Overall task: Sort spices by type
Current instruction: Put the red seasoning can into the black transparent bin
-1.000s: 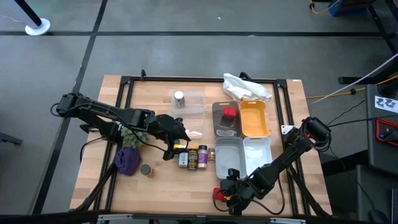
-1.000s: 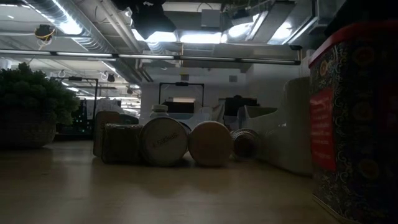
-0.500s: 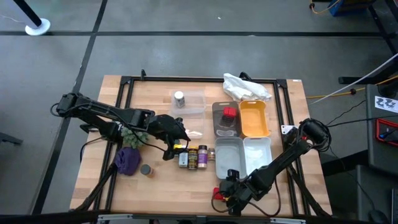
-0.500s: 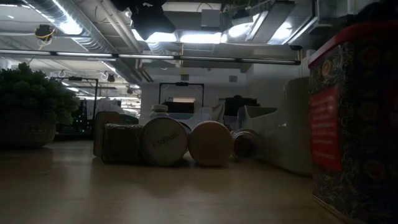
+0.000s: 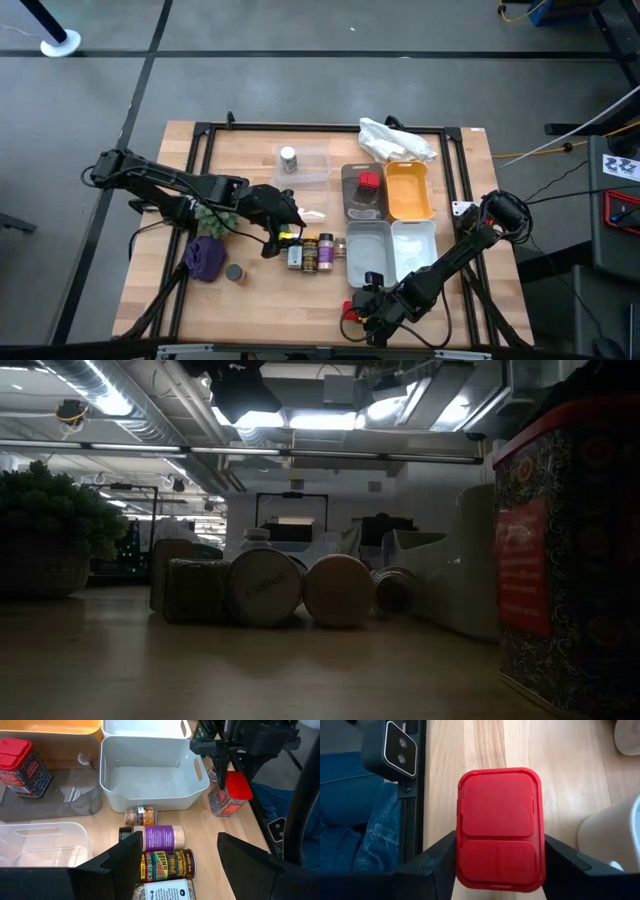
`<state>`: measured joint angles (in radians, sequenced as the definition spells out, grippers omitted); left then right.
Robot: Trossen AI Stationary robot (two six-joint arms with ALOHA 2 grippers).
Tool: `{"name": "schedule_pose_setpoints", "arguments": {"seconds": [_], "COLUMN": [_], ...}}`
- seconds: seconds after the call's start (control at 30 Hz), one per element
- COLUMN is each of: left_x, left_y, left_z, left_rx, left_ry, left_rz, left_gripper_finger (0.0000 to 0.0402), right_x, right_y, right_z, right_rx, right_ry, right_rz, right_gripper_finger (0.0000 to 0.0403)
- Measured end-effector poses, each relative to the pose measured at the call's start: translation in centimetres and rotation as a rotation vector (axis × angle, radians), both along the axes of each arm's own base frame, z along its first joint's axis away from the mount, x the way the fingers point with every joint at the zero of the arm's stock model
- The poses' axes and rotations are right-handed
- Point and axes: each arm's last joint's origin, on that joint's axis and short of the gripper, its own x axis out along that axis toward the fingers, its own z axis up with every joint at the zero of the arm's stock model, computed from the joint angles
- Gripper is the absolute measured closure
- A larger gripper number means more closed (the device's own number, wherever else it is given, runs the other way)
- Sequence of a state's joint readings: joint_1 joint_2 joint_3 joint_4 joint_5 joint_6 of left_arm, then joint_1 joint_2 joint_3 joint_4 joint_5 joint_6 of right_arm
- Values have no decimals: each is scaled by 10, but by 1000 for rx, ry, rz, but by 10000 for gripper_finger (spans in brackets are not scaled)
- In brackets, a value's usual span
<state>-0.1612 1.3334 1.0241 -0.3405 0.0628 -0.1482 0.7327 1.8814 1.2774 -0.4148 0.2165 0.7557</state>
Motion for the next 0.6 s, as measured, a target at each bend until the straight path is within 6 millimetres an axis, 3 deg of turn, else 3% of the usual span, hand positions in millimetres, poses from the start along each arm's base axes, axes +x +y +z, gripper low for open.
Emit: {"name": "schedule_pose_setpoints", "arguments": {"seconds": [0.1, 0.37, 0.6], "left_x": [0, 0, 0], "left_y": [0, 0, 0], "left_z": [0, 0, 0], "left_rx": [0, 0, -1], "left_ry": [0, 0, 0], "left_rz": [0, 0, 0], "left_gripper_finger": [162, 162, 162], "right_x": [0, -6, -18], "right_y": [-4, -27, -73], "right_z": [9, 58, 98], "right_rx": [16, 65, -12], "right_ry": [-17, -104, -114], "right_rz": [-9, -18, -18], "right_gripper_finger": [185, 185, 185]}}
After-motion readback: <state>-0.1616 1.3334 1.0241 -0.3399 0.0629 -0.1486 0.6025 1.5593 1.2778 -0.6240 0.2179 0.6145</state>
